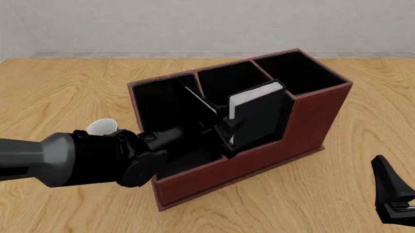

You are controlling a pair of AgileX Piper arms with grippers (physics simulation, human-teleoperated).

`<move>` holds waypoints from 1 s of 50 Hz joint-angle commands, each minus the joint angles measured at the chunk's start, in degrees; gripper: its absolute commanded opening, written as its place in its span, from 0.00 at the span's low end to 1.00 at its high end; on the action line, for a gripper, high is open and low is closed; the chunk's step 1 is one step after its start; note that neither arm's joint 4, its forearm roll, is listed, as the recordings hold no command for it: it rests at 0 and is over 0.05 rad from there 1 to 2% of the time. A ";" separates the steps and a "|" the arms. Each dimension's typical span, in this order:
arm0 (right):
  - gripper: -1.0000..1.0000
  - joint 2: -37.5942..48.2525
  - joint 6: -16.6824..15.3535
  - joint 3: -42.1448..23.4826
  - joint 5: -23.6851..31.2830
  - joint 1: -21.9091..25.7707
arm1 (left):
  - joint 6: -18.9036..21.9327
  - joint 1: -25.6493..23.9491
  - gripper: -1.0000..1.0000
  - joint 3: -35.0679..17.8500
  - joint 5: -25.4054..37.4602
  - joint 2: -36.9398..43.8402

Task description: Pick up the book and place it in the back compartment of the caddy.

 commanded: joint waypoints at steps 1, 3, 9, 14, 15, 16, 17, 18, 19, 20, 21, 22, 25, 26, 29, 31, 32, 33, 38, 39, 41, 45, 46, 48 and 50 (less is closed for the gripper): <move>1.00 0.00 -0.02 0.00 0.00 0.01 | 1.28 1.27 0.00 -1.29 -0.52 1.34; 1.00 -0.01 0.00 0.00 0.00 0.00 | 1.33 1.11 0.00 -1.12 -0.90 1.97; 1.00 0.03 0.01 0.00 -0.01 0.01 | 1.06 1.25 0.00 -1.23 -1.62 3.41; 1.00 0.00 0.00 0.00 0.00 0.00 | 0.92 1.47 0.00 -1.39 -1.62 4.15; 1.00 0.02 0.00 0.00 0.00 -0.01 | 0.86 1.48 0.00 -1.34 -1.81 4.38; 1.00 0.00 0.00 0.00 0.00 0.00 | 0.86 1.48 0.00 -1.34 -1.81 4.38; 1.00 -0.01 0.00 0.00 0.00 -0.01 | 0.96 1.53 0.00 -1.34 -1.87 4.67; 1.00 0.00 -0.01 0.00 0.00 0.01 | 0.93 1.60 0.00 -1.28 -2.02 4.83; 1.00 0.00 -0.01 0.00 0.00 0.01 | 0.93 1.60 0.00 -1.28 -2.02 4.83; 1.00 0.00 0.00 0.00 0.00 0.00 | 0.93 1.67 0.00 -1.29 -2.05 4.94; 1.00 0.01 0.01 0.00 0.00 0.00 | 1.01 1.68 0.00 -1.29 -2.00 4.99; 1.00 -0.01 -0.01 0.00 0.00 0.00 | 1.03 1.66 0.00 -1.23 -2.01 4.96; 1.00 -0.01 -0.01 0.00 0.00 -0.01 | 1.03 1.63 0.00 -1.19 -2.20 5.35; 1.00 -0.01 0.00 0.00 0.00 0.00 | 1.00 1.65 0.00 -1.24 -2.15 5.38; 1.00 -0.01 0.00 0.00 0.00 -0.01 | 0.86 1.57 0.00 -1.33 -1.86 5.14; 1.00 -0.01 0.00 0.00 0.00 -0.01 | 0.80 1.54 0.00 -1.44 -1.56 4.95; 1.00 0.00 0.00 0.00 0.00 0.00 | 0.77 1.46 0.00 -1.46 -1.48 4.88; 1.00 0.01 0.01 0.00 0.00 -0.01 | 0.80 1.40 0.00 -1.46 -1.67 5.05; 1.00 0.01 0.02 0.00 0.00 -0.01 | 0.40 1.38 1.00 -1.84 -1.11 5.11; 1.00 0.00 -0.02 0.00 0.00 0.00 | 0.44 1.41 1.00 -1.87 -1.09 5.11; 1.00 -0.01 -0.01 0.00 0.00 0.01 | 0.03 1.39 1.00 -1.94 -0.95 5.12; 1.00 -0.01 -0.02 0.00 0.00 0.00 | 0.18 1.26 1.00 -1.92 -0.75 4.90; 1.00 -0.01 -0.01 0.00 0.00 0.00 | 0.22 1.28 1.00 -1.91 -0.72 4.83; 1.00 0.00 0.00 0.00 0.00 0.00 | 0.10 1.31 1.00 -1.87 -0.72 4.81; 1.00 0.00 -0.01 0.00 0.00 0.00 | 0.25 1.18 1.00 -1.81 -0.63 4.65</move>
